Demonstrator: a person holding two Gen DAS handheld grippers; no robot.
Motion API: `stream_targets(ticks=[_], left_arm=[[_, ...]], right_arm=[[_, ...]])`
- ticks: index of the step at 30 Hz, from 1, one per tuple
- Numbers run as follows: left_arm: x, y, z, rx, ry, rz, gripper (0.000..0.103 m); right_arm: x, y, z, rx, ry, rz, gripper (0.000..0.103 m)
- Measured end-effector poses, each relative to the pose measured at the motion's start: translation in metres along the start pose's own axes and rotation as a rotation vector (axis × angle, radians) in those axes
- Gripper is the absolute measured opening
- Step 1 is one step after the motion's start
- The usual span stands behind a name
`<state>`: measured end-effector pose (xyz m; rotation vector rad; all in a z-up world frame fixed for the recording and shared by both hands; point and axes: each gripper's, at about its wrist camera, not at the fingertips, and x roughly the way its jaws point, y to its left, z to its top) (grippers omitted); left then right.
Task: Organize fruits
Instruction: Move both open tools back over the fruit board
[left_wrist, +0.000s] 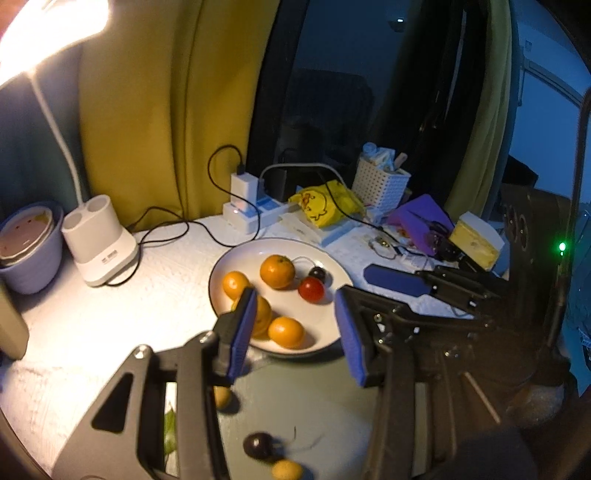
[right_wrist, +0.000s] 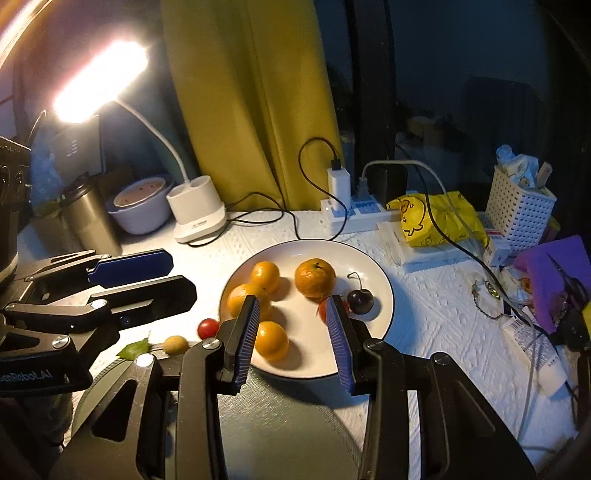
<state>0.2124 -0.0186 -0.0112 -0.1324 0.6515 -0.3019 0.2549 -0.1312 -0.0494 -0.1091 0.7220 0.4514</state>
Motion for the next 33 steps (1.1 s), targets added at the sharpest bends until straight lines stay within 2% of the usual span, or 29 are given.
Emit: stream_targets(ticks=[14,33], left_arm=[[-0.042,0.006,-0.039,-0.046,-0.014,0.025,0.046],[-0.067,0.033,-0.102,-0.137,0.013,0.058,0.046]], right_arm=[[-0.037,0.034,-0.02,-0.04,-0.008,0.005,0.04],[-0.034,0.077,-0.067,-0.064,0.087,0.044,0.04]])
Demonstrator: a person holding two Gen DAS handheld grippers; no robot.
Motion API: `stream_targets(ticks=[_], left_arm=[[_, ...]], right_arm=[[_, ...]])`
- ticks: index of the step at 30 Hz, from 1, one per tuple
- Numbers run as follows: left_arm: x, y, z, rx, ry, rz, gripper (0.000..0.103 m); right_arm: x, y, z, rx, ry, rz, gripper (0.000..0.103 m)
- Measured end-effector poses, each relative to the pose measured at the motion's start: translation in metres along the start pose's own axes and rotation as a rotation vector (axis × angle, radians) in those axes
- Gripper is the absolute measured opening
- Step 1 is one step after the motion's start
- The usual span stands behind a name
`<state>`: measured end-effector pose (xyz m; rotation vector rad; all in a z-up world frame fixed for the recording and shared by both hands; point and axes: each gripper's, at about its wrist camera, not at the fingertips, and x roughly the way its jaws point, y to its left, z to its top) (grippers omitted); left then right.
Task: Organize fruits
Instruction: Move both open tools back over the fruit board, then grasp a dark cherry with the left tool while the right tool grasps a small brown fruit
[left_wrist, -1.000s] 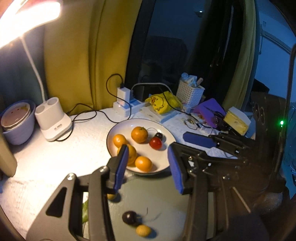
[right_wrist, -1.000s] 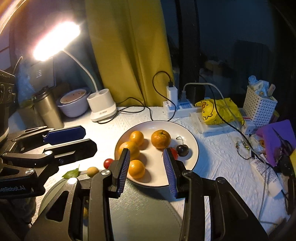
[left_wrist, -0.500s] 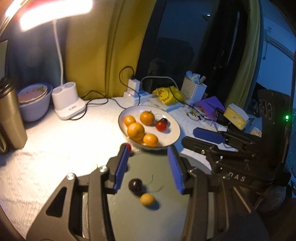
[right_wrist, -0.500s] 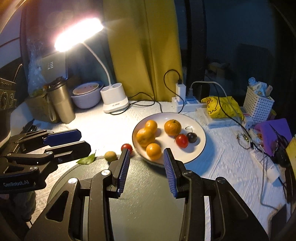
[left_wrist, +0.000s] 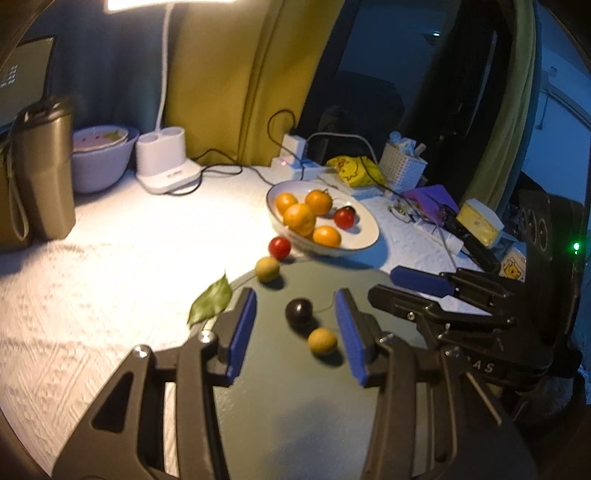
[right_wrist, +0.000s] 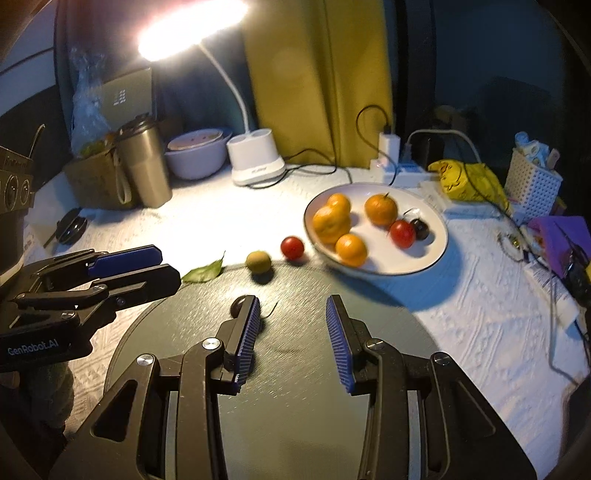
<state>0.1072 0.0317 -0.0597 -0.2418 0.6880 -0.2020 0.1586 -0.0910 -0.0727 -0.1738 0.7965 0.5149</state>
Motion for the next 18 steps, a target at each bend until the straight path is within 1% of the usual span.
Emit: stream_targets(ticks=[6,16,18], left_arm=[[0.0,0.011,-0.01,-0.019,0.013,0.009,0.046],[0.005,0.021,-0.014,-0.04,0.033,0.02,0.046],[0.007,0.022,-0.014,-0.038,0.041,0.021,0.046]], right_arm=[[0.016,0.014,-0.01,0.001,0.046,0.026,0.04],[0.043,0.031,-0.016,-0.003,0.125,0.072,0.04],[0.048,0.032,-0.017,0.004,0.148,0.092,0.04]])
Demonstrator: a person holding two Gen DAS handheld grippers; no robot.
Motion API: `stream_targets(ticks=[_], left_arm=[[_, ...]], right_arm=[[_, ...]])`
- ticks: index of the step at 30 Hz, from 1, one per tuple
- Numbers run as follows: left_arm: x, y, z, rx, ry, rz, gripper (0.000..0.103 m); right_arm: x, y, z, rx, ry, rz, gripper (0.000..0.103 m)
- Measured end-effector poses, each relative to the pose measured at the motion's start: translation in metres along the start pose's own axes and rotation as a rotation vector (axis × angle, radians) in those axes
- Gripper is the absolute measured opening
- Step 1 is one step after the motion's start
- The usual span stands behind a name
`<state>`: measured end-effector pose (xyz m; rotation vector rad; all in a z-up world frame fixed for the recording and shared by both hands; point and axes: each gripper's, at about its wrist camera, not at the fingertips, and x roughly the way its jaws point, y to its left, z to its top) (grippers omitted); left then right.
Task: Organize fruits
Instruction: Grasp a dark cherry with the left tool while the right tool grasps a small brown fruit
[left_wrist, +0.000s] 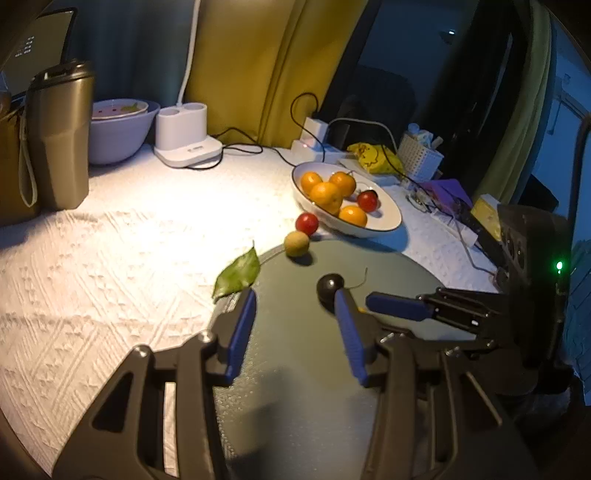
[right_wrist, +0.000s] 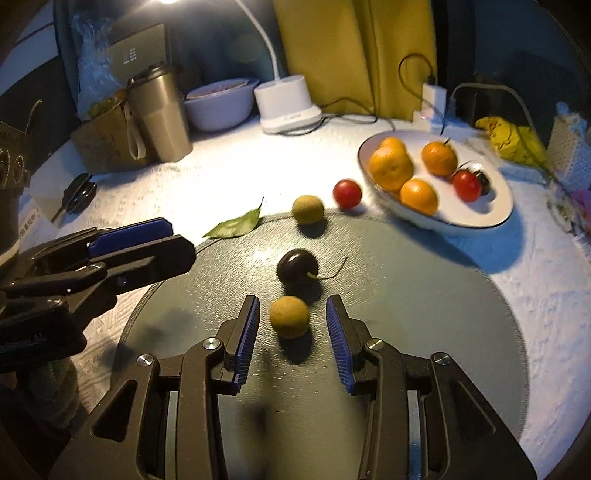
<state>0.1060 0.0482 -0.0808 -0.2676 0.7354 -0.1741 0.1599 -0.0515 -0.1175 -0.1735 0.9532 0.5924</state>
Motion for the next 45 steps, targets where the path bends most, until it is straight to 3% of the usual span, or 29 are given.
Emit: stream_targets(ticks=[3,6,27,45], left_arm=[[0.004,-0.001,0.001,0.006,0.012,0.002,0.046],[0.008,-0.002,0.001,0.01,0.023,0.005,0.046],[0.06,-0.033,0.009,0.154,0.149,0.073,0.046],[0.084,-0.052,0.015,0.217,0.185,0.017,0.045]], right_arm=[[0.005,0.0,0.0,-0.004,0.022,-0.004,0.039],[0.009,-0.004,0.0,0.003,0.044,0.011,0.026],[-0.012,-0.063,0.005,0.081,-0.041,-0.023,0.026],[-0.021,-0.094,0.004,0.136,-0.071,-0.042,0.026]])
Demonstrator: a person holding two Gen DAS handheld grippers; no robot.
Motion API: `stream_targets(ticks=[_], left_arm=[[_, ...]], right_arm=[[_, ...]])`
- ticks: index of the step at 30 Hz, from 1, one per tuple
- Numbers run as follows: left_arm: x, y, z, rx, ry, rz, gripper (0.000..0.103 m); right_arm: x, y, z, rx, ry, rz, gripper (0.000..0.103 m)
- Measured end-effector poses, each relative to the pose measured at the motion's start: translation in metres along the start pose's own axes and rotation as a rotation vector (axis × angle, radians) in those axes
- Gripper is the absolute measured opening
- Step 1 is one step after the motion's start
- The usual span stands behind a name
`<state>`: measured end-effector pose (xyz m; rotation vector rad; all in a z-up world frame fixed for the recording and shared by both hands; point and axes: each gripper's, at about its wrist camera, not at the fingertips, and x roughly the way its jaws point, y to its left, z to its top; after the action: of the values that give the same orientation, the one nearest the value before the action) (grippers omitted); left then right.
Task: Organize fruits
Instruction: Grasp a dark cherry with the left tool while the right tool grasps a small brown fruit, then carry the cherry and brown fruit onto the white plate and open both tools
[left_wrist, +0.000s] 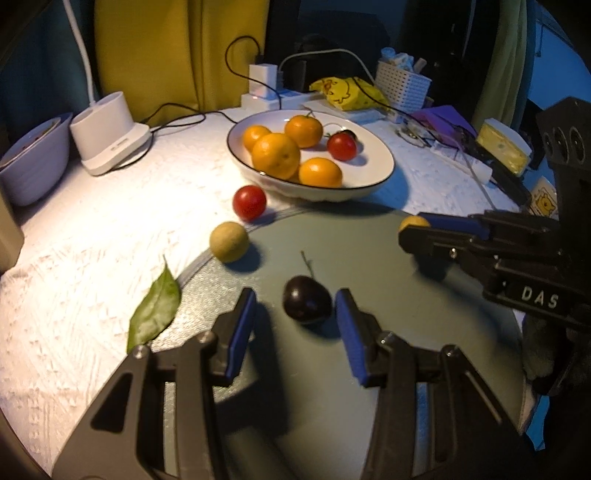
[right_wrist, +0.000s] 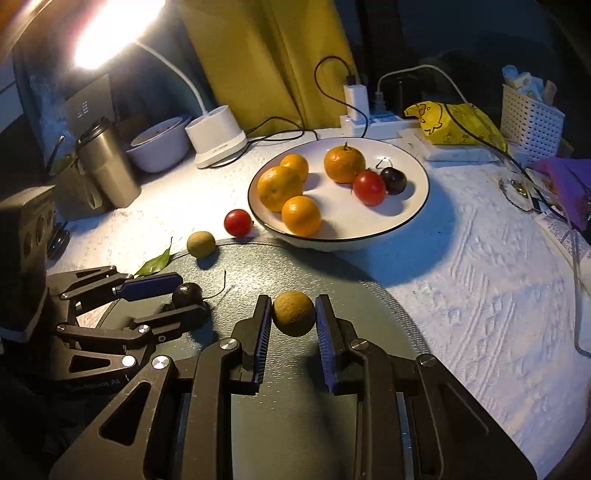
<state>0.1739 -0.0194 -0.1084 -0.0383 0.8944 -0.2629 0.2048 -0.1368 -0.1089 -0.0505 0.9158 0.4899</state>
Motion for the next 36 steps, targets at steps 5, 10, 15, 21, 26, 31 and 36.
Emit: stream_targets(ticks=[5,10,15,21,26,31,36], left_arm=[[0.002,-0.003,0.002,0.013,0.006,-0.018,0.029],[0.0,-0.008,0.003,0.037,0.0,-0.017,0.028],[-0.006,-0.009,0.011,0.036,-0.017,-0.016,0.028],[-0.013,-0.012,0.027,0.041,-0.05,-0.016,0.028],[-0.015,-0.015,0.039,0.046,-0.072,-0.018,0.028],[-0.014,-0.018,0.053,0.051,-0.084,-0.016,0.028],[-0.008,-0.018,0.068,0.049,-0.092,-0.016,0.028]], right_arm=[[-0.003,-0.006,0.001,0.007,-0.007,-0.004,0.026],[-0.006,-0.008,0.003,0.006,-0.018,-0.003,0.026],[-0.009,-0.011,0.008,0.001,-0.03,-0.003,0.026],[-0.012,-0.016,0.018,-0.002,-0.05,-0.006,0.026],[-0.013,-0.024,0.026,-0.002,-0.063,-0.008,0.026],[-0.012,-0.033,0.034,0.002,-0.074,-0.009,0.026],[-0.009,-0.044,0.043,0.005,-0.082,-0.01,0.026]])
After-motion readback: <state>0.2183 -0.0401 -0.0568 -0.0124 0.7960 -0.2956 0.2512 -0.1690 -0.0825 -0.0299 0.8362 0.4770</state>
